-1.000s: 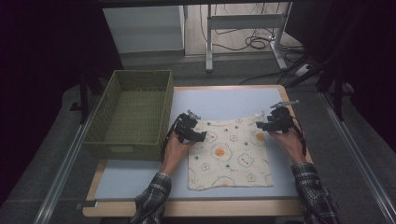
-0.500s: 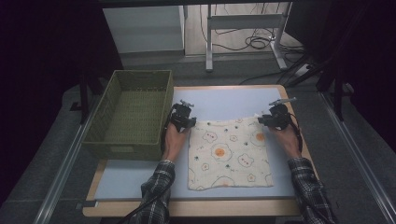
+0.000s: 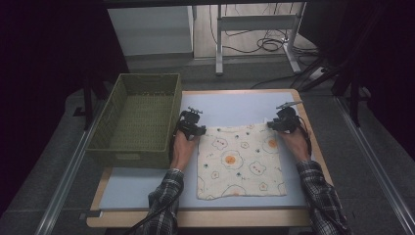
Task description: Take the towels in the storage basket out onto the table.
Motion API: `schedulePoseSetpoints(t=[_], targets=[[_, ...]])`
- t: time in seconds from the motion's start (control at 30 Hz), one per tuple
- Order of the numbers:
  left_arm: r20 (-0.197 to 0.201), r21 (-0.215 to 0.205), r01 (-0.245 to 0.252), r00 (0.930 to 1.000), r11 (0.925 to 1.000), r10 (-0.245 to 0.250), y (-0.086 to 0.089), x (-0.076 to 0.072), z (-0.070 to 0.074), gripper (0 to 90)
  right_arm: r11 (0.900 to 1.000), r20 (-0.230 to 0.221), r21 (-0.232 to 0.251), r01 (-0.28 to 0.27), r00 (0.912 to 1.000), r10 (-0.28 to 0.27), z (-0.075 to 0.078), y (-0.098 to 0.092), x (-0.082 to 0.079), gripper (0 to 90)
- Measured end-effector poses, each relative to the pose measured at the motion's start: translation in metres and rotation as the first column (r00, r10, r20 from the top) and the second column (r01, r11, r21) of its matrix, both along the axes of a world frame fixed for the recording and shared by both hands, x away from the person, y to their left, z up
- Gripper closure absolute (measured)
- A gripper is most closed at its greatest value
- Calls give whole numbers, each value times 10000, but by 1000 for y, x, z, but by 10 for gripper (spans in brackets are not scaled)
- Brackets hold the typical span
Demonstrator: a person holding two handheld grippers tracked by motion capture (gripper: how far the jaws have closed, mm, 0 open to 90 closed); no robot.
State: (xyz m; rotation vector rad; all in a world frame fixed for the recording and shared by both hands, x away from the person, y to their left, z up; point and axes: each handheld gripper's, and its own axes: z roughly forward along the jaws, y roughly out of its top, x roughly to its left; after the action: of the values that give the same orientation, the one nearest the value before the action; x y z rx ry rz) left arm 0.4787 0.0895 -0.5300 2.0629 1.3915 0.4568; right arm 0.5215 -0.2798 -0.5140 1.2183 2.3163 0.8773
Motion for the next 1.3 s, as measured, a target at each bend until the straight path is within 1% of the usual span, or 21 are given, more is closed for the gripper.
schedulePoseSetpoints(t=[0.03,0.07,0.1,0.13,0.17,0.2,0.23,0.27,0.37,0.43,0.47,0.5,0.57,0.7,0.73,0.8,0.9,1.03,1.13,1.17,1.3], targets=[[0,-114,-21,10000,9999,21,0,-1,0,585,10000,-14,25,-19,10000,19,0,0,0,648],[10,-186,39,10000,9998,-39,0,-1,-1,603,9999,-73,102,-67,9999,68,0,1,1,723],[-23,-288,70,10000,9996,-71,0,-2,-1,649,9996,-215,218,-205,9996,209,0,1,1,789],[-75,-343,134,9999,9993,-137,-1,-2,0,686,9992,-288,249,-310,9991,317,1,3,0,835],[-197,-520,285,9994,9982,-296,-1,-2,0,746,9993,-324,208,-314,9990,321,1,4,-1,848],[-255,-642,419,9987,9971,-436,-1,-2,1,858,9994,-367,85,-333,9988,336,2,6,-2,857],[-176,-460,453,9988,9979,-461,-3,-3,1,869,9994,-373,12,-351,9987,351,3,6,-2,860],[-122,-395,499,9987,9980,-505,-4,-3,1,882,9994,-325,-59,-343,9989,341,4,7,-3,861],[250,-480,336,9992,9983,-324,-2,2,4,887,9999,-66,44,-123,9999,124,12,1,-2,862],[642,-462,225,9977,9987,-195,0,7,12,886,10000,107,96,27,9999,-28,20,-4,1,862],[802,-551,164,9967,9983,-119,0,8,17,886,9998,228,176,81,9997,-85,25,-6,2,862],[815,-596,197,9966,9980,-148,-1,9,21,885,9995,303,272,131,9994,-140,31,-7,3,862],[1059,-243,303,9940,9992,-276,-4,6,27,884,9993,359,362,126,9993,-139,37,-9,2,862],[1247,22,480,9910,9988,-479,-8,-6,28,882,9993,364,356,-120,9993,108,36,-11,-7,861],[1225,27,516,9911,9987,-515,-7,-10,28,881,9991,345,375,-192,9992,179,35,-13,-11,861],[1230,-7,564,9908,9984,-559,-7,-17,27,880,9972,286,694,-283,9992,264,33,-17,-20,860],[1248,174,749,9892,9970,-765,-6,-30,25,880,9954,242,833,-464,9987,445,33,-20,-33,859],[1350,23,917,9867,9958,-911,-5,-48,22,880,9937,306,864,-710,9972,686,33,-25,-52,859],[1383,63,1113,9841,9938,-1111,-8,-61,19,878,9922,304,926,-830,9963,805,32,-29,-66,858],[1475,77,1206,9817,9927,-1205,-8,-67,19,878,9917,296,962,-852,9961,827,32,-30,-70,859],[1606,-224,1372,9782,9903,-1319,-8,-84,19,877,9897,351,1076,-944,9952,911,31,-37,-90,858]])
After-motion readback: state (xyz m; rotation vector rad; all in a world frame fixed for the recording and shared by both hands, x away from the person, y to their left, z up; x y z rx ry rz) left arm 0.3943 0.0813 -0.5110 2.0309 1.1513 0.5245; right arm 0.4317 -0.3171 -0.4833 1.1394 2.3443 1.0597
